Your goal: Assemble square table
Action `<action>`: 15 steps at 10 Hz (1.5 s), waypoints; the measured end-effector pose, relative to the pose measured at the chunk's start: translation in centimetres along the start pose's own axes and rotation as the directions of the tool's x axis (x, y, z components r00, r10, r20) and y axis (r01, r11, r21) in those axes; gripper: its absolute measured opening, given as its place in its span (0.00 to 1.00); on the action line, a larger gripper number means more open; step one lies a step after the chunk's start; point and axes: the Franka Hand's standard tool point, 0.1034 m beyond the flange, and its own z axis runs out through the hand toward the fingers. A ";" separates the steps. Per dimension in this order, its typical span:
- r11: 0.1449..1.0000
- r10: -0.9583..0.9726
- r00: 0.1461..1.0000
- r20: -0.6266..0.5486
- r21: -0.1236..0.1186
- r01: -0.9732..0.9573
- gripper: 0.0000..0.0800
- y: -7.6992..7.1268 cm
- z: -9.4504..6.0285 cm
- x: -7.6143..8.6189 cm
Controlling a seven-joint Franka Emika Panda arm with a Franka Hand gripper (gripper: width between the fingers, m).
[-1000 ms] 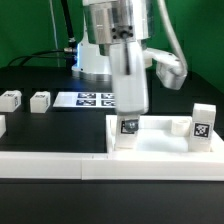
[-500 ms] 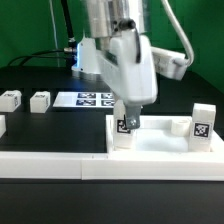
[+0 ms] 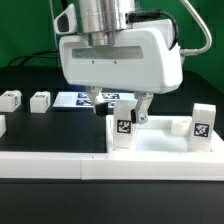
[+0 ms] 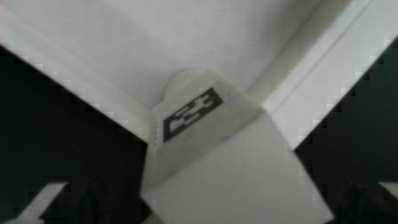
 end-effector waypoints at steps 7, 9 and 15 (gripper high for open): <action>0.932 -0.356 0.934 0.018 -0.070 0.356 0.51 -1.2 0.6 -0.4; 0.971 -0.229 0.973 0.007 -0.075 0.229 0.37 -1.0 0.6 -0.2; 0.801 0.588 0.806 -0.075 -0.090 -0.592 0.37 -0.5 0.4 -0.6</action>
Offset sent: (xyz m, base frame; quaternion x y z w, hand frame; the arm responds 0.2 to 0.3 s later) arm 0.0000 0.0000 0.0000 0.0000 0.0000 0.0650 0.9979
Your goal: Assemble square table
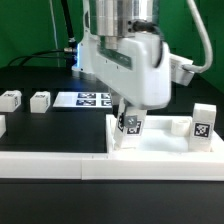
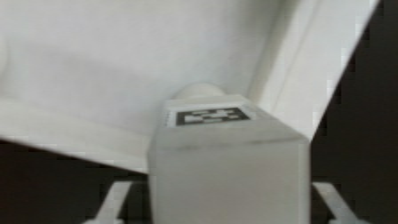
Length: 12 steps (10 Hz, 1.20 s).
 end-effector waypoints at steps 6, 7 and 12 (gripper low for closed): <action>0.898 0.439 0.896 0.066 -0.014 -0.439 0.61 0.2 0.2 0.3; 0.974 0.224 0.972 0.065 0.012 -0.225 0.77 0.0 0.4 -0.3; 0.955 -0.295 0.954 0.047 0.046 0.293 0.81 0.3 0.6 -0.2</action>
Offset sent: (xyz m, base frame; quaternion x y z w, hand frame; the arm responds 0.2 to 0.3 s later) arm 0.0000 0.0000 0.0000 0.0000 0.0000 0.1938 0.9810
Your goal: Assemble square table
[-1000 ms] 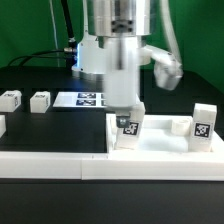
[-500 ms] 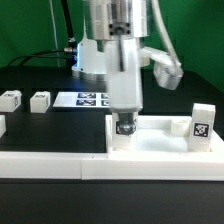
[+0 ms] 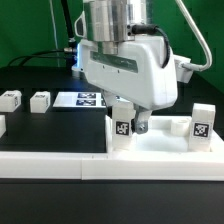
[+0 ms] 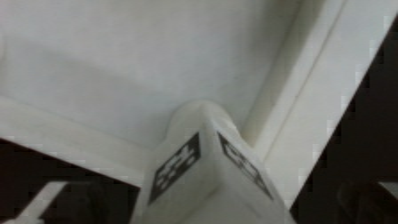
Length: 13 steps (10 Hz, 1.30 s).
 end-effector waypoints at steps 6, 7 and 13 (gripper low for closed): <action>0.858 -0.514 0.858 0.003 -0.015 0.514 0.73 0.1 0.1 0.0; 0.869 -0.495 0.869 0.002 -0.015 0.495 0.73 0.1 0.1 0.0; 0.997 -0.070 0.998 -0.008 -0.013 0.070 0.36 0.2 0.0 0.5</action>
Offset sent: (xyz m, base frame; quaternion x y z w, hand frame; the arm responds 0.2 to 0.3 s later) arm 0.0014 0.0167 -0.0029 0.0084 -0.0562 -0.3782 0.9240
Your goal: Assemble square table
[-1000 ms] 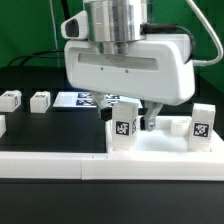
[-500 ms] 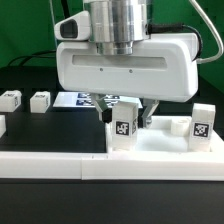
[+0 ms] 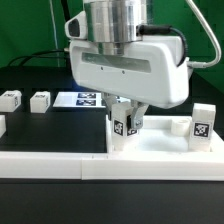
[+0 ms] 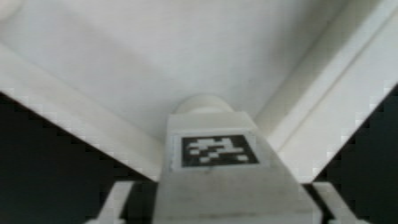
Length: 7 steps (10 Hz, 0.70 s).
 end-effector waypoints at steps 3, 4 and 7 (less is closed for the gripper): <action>0.842 0.540 0.842 0.009 -0.009 -0.540 0.36 0.0 0.1 -0.3; 0.727 0.687 0.727 0.015 -0.006 -0.687 0.36 -0.2 0.1 -0.4; 0.476 0.879 0.475 0.049 -0.006 -0.880 0.36 -0.3 0.1 -0.2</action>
Offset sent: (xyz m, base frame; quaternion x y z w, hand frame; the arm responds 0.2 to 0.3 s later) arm 0.0030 0.0064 -0.0090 -0.0007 -0.0002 0.5153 0.8570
